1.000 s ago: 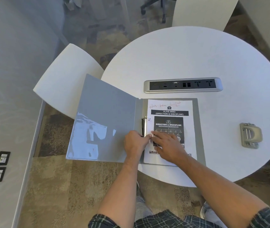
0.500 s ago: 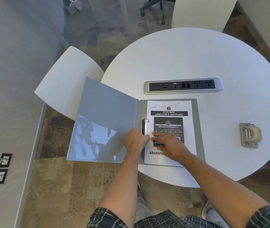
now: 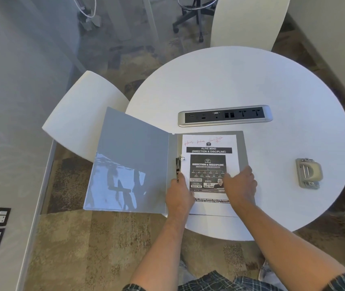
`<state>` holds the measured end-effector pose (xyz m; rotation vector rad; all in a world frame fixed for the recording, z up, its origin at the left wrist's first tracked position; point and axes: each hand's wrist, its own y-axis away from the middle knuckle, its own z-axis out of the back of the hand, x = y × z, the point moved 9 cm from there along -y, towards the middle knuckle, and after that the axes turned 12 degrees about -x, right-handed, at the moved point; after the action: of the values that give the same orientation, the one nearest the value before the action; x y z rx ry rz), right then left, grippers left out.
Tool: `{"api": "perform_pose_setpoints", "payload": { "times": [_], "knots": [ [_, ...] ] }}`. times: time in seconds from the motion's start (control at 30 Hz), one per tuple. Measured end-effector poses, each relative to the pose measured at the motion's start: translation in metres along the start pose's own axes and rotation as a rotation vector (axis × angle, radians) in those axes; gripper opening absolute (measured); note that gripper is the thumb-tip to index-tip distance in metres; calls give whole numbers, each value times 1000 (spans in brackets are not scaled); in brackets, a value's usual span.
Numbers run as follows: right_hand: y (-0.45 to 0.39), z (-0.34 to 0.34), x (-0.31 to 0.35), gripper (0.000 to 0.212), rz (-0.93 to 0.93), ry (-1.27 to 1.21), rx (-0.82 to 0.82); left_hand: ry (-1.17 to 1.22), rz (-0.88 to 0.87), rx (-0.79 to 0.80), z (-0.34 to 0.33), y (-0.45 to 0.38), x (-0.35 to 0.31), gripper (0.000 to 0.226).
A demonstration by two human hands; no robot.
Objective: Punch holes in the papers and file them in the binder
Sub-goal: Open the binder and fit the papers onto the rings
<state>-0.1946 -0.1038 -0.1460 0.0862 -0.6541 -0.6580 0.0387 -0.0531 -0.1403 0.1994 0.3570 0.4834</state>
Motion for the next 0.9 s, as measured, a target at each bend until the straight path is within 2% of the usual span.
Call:
{"api": "perform_pose_setpoints", "payload": {
  "times": [0.07, 0.17, 0.27, 0.33, 0.4, 0.47, 0.53, 0.63, 0.7, 0.77, 0.9],
  "knots": [
    [-10, 2, -4, 61, -83, -31, -2, 1, 0, -7, 0, -1, 1, 73],
    [-22, -4, -15, 55, -212, -228, 103, 20, -1, 4, 0, -1, 1, 71],
    [-21, -8, -13, 25, -237, -469, 205, 57, 24, 37, 2, 0, 2, 73],
    [-14, -3, -4, 16, -248, -608, 272, 39, 45, 58, 7, 1, 4, 86],
    [-1, 1, 16, 17, -236, -727, 384, 17, 46, 42, 21, 4, 1, 105],
    [13, 6, 44, 15, -157, -750, 489, 126, 20, 6, 44, 9, -10, 110],
    [28, 9, 74, 15, -52, -729, 563, 296, -13, 2, 72, 19, -22, 96],
    [51, 7, 117, 23, 107, -680, 650, 509, -54, -15, 120, 33, -37, 58],
    [69, 1, 143, 29, 249, -641, 714, 590, -42, -43, 145, 34, -36, 54],
    [92, -14, 157, 37, 299, -609, 830, 611, 19, -90, 161, 25, -23, 56],
    [130, -46, 153, 49, 250, -534, 1084, 468, 153, -184, 169, -3, 31, 41]
  ]
}}
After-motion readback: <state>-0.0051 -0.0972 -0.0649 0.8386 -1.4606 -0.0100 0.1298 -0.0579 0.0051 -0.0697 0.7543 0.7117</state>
